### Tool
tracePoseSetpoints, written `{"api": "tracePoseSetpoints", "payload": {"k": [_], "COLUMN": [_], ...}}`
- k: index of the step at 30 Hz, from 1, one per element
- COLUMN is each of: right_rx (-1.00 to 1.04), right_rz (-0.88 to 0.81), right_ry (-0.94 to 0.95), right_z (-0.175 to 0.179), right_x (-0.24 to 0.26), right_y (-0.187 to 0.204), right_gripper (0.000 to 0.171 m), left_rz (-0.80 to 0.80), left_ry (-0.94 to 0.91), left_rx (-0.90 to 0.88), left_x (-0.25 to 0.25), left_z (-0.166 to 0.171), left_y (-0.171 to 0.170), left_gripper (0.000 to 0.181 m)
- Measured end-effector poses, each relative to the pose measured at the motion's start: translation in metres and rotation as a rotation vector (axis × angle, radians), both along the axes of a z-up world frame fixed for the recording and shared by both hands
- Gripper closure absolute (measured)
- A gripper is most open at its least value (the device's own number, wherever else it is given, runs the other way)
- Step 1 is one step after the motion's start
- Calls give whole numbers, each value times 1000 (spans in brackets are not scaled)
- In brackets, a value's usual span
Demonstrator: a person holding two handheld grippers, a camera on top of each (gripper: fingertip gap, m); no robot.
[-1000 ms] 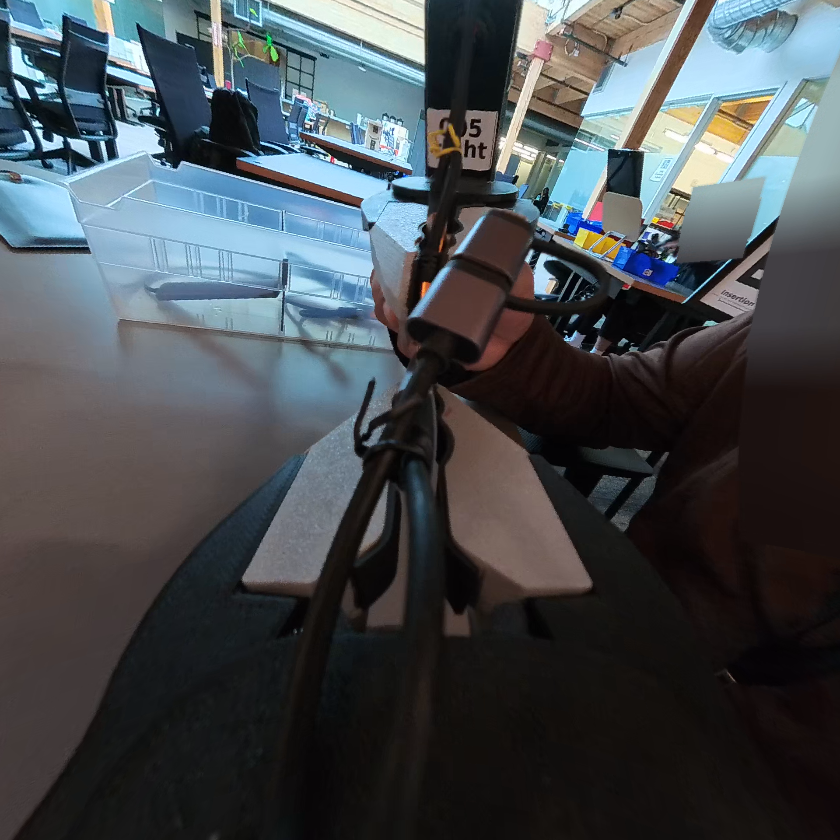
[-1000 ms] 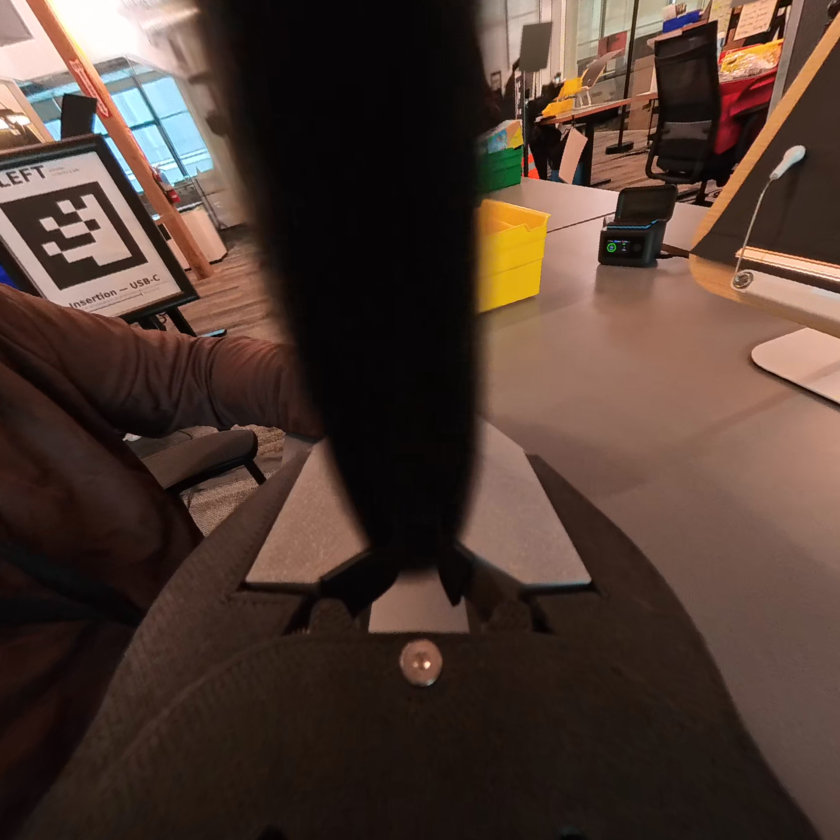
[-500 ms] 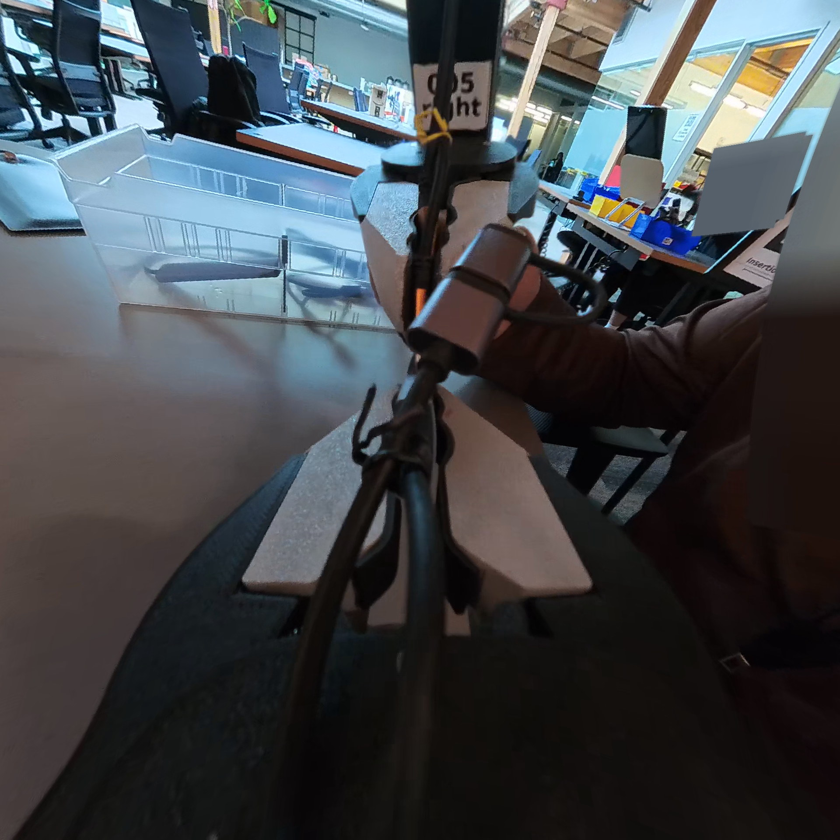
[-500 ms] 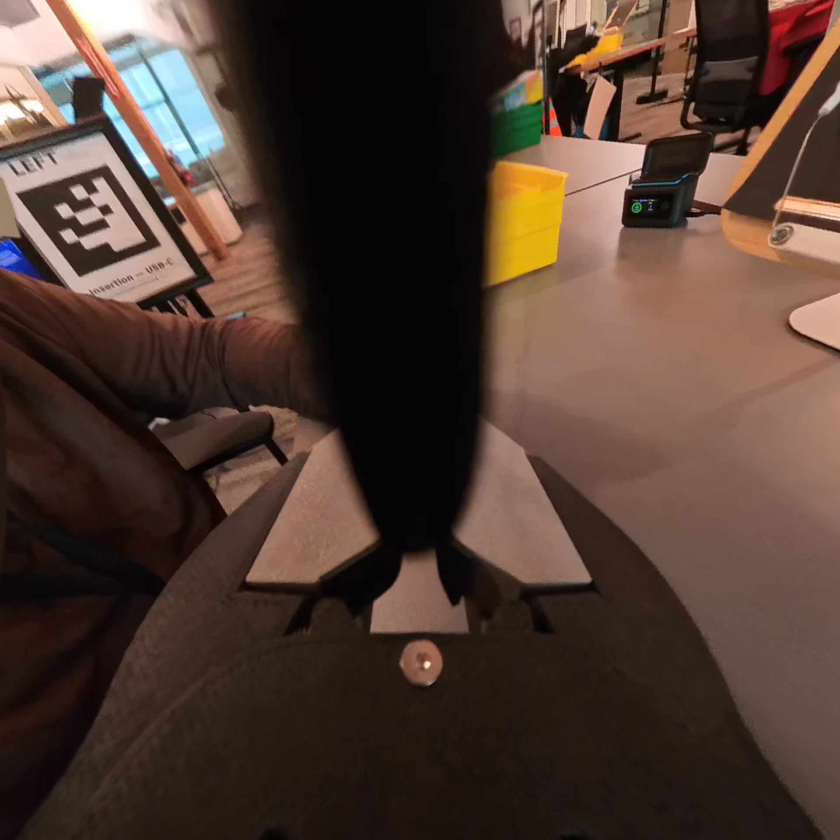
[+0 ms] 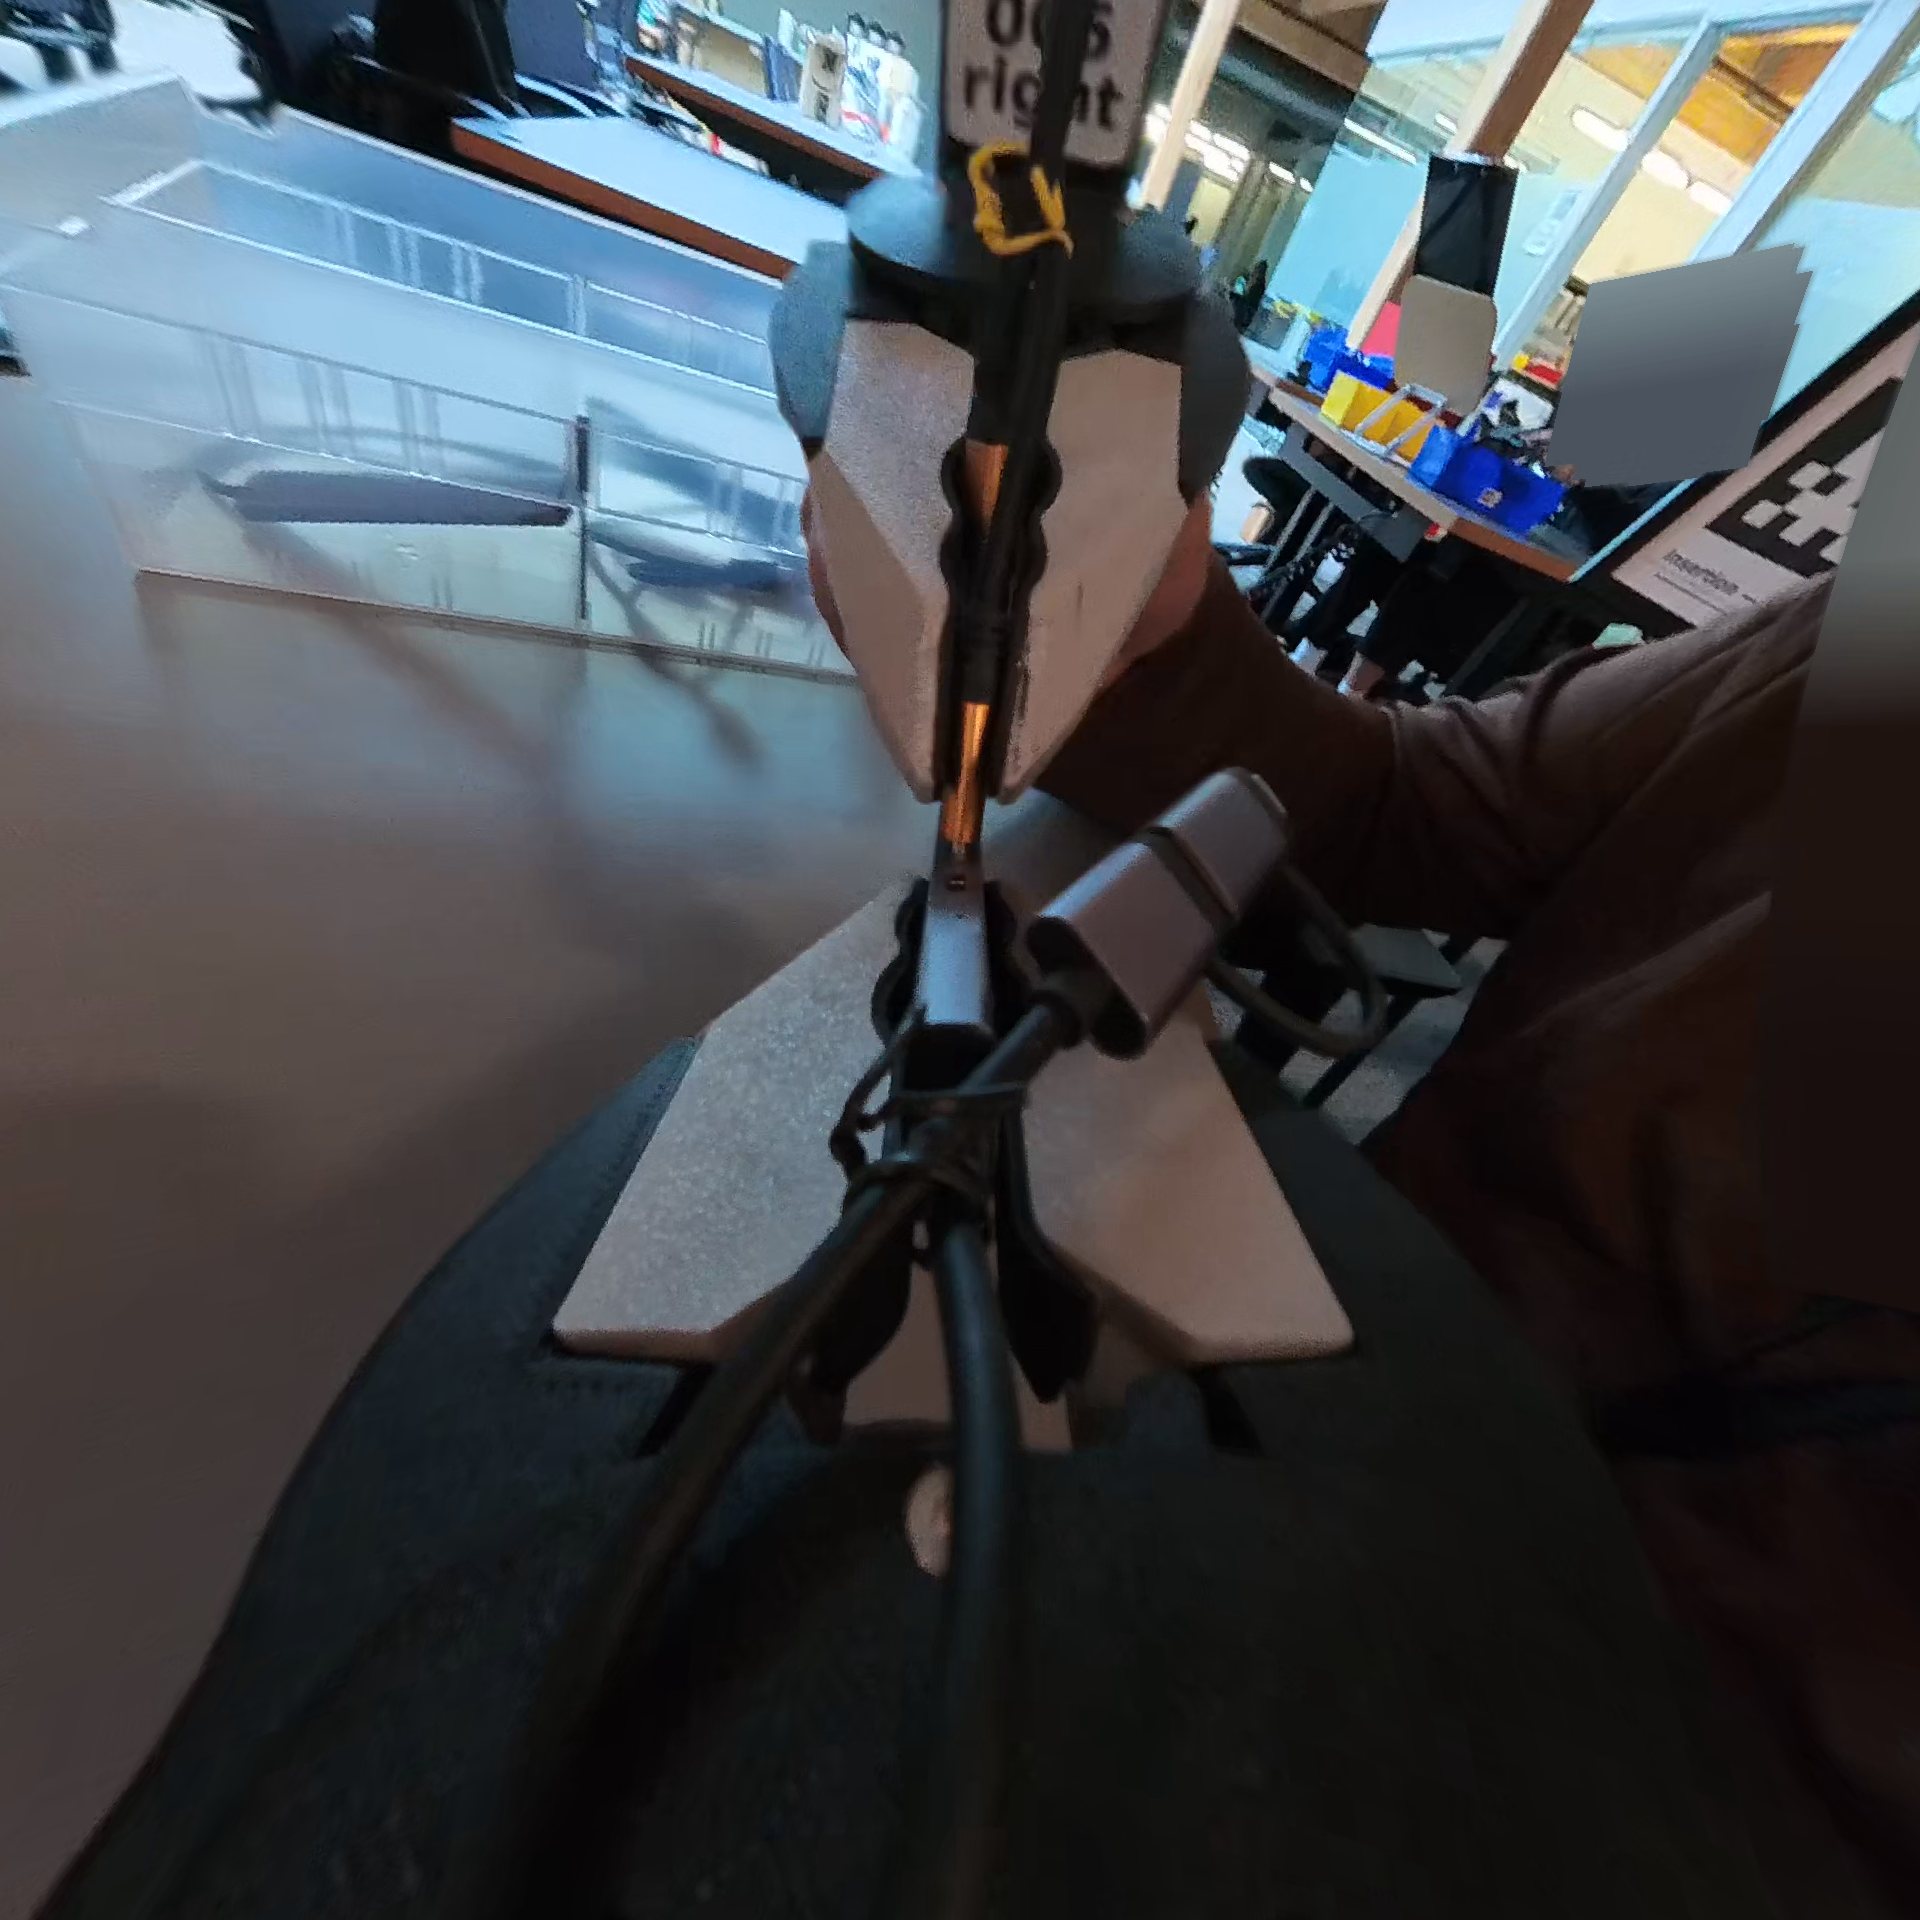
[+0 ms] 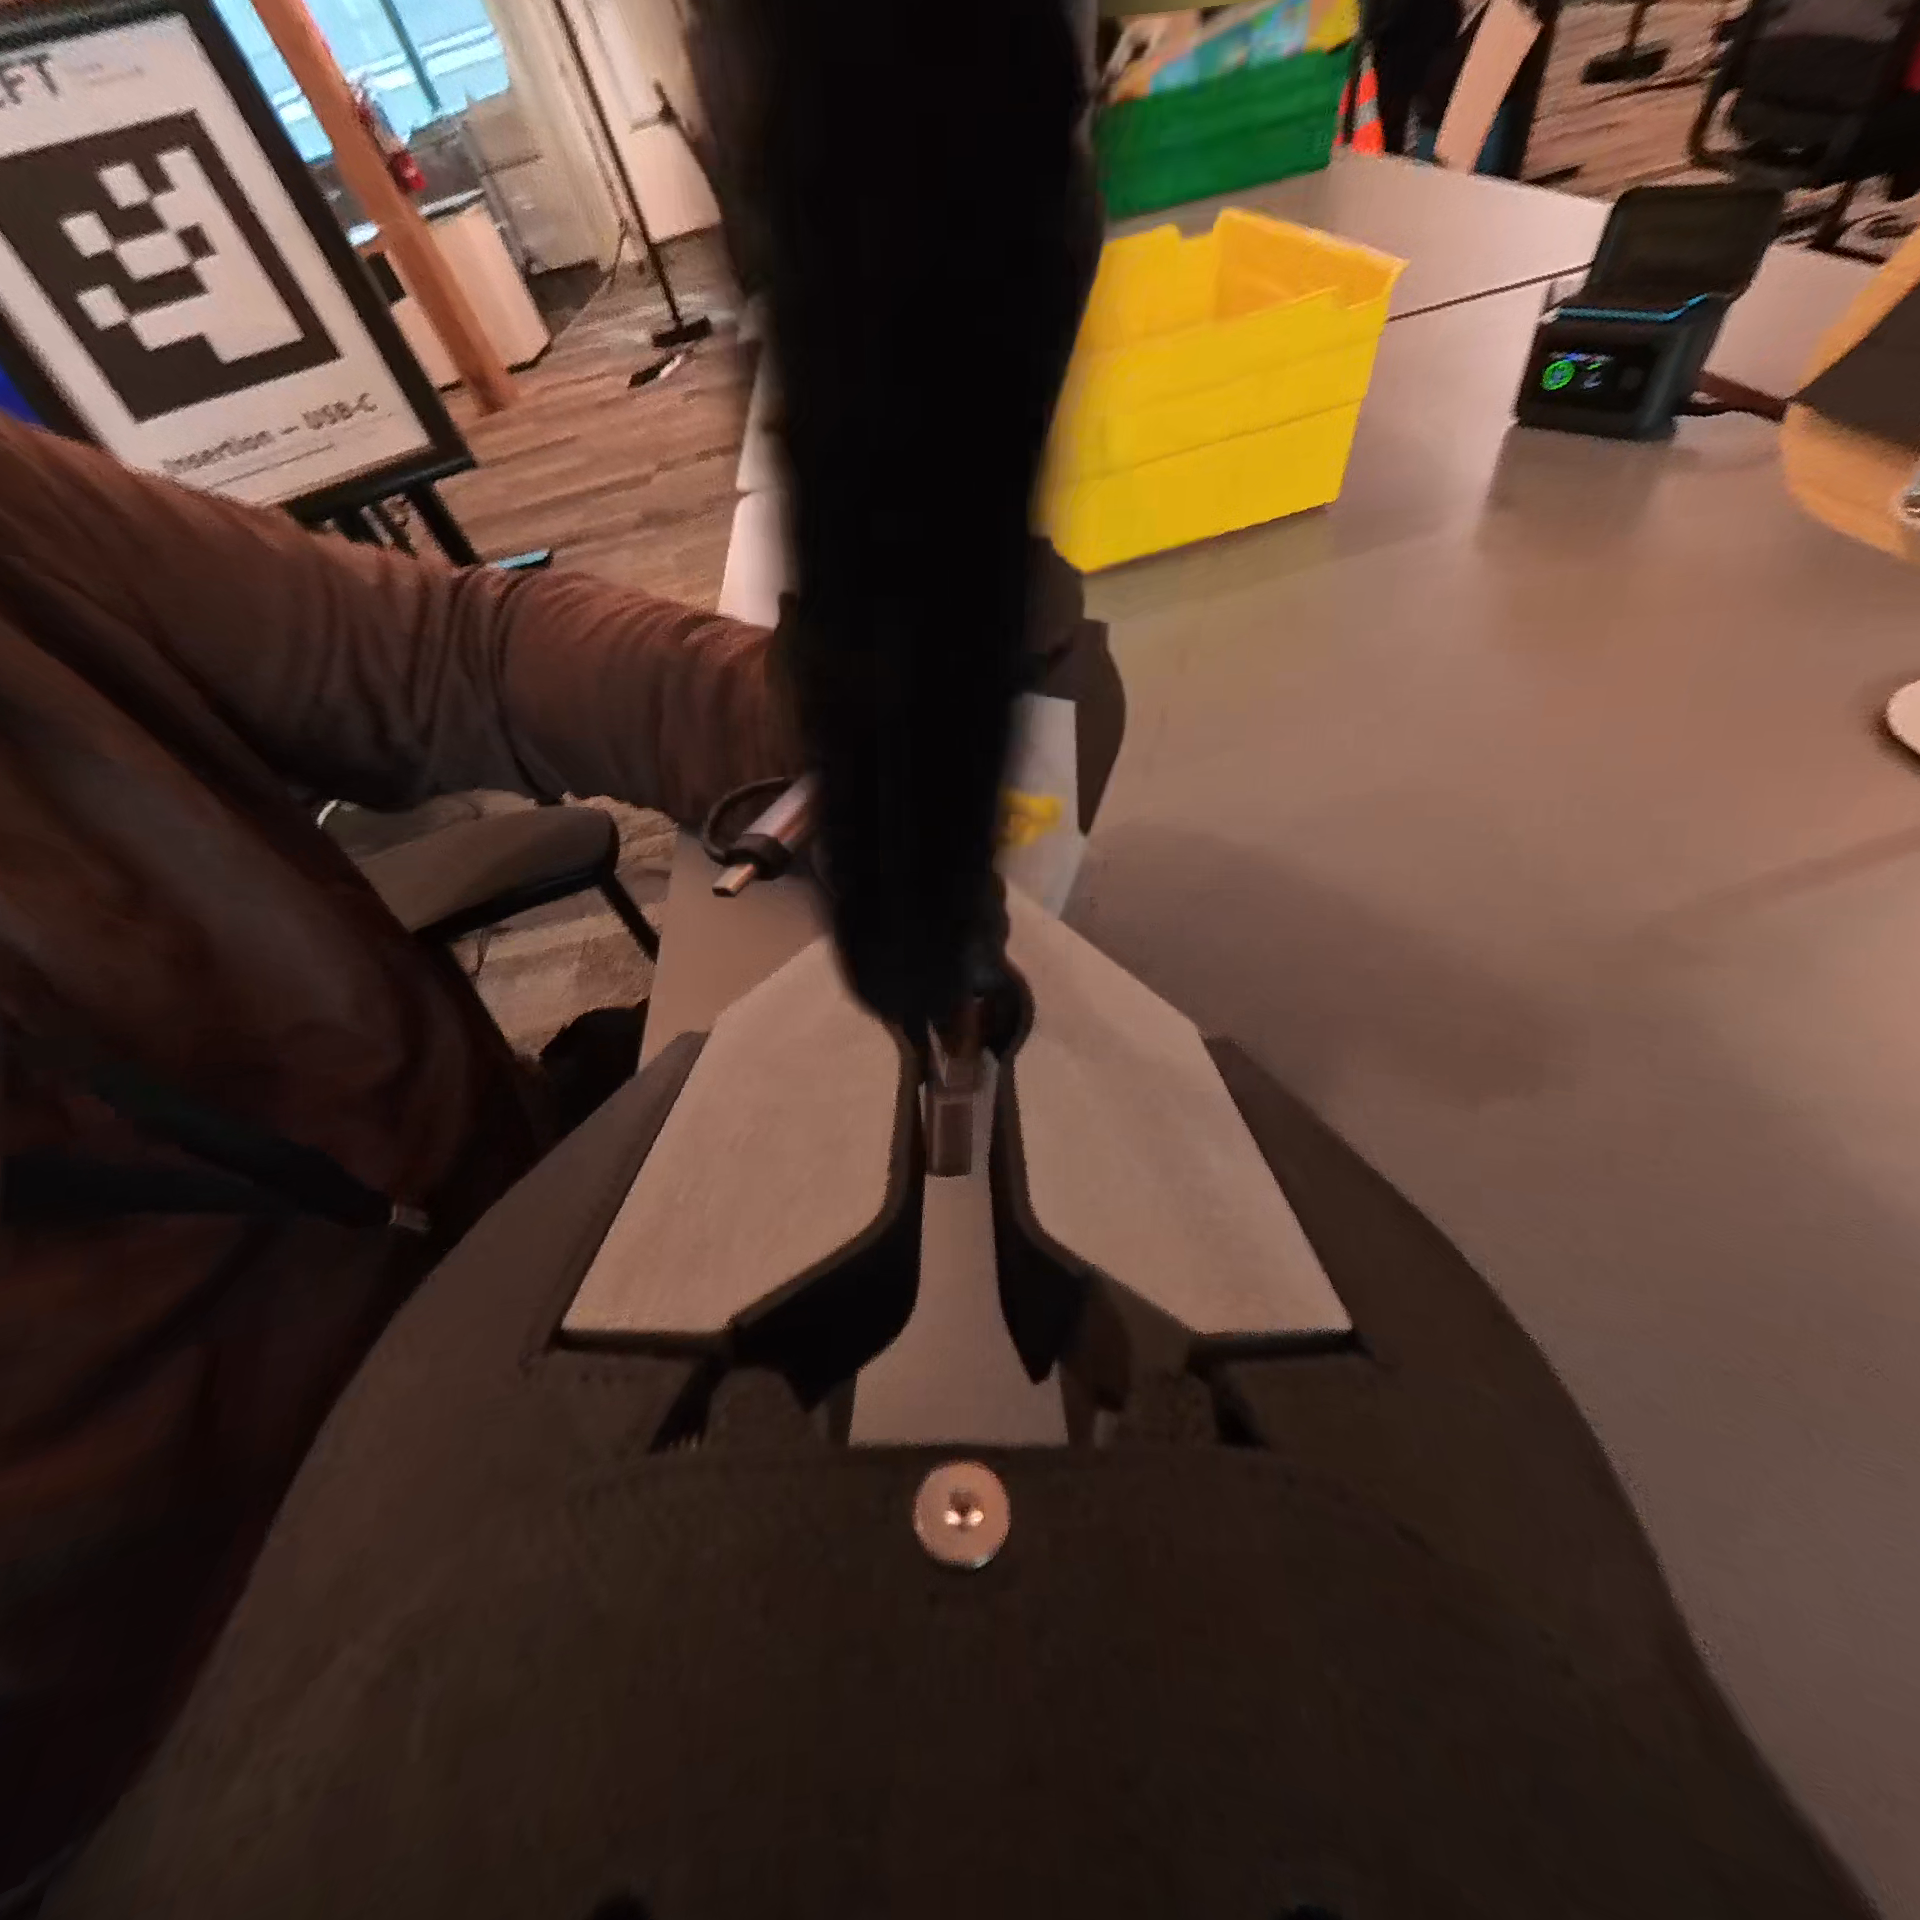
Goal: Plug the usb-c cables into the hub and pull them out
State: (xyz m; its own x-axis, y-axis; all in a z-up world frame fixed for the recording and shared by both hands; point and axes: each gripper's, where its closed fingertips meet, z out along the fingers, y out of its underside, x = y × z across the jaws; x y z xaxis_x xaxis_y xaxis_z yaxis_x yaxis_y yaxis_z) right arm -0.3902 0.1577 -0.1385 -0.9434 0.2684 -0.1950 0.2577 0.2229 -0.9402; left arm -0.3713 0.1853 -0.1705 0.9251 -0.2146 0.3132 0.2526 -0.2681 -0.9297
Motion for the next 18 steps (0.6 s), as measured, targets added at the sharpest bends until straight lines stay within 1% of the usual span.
{"api": "tracePoseSetpoints", "payload": {"k": [3,8,15,17,18], "right_rx": [18,-90,-154,-143,-140], "right_rz": [24,-25,-77,-85,-84], "right_ry": [11,5,1,-12,-27], "right_z": [0,3,6,4,3], "right_x": [4,-4,-8,-10,-12], "right_y": [0,-5,-7,-6,-5], "right_gripper": [169,169,168,168,168], "left_rz": [-23,5,24,50,73], "left_ry": [-23,-73,-92,-33,47], "left_rx": [-3,9,29,6,-17], "left_x": [6,-2,-5,-9,-12], "left_z": [0,4,9,5,2], "left_y": [1,-2,-3,-2,-2], "left_gripper": [174,174,175,175,174]}}
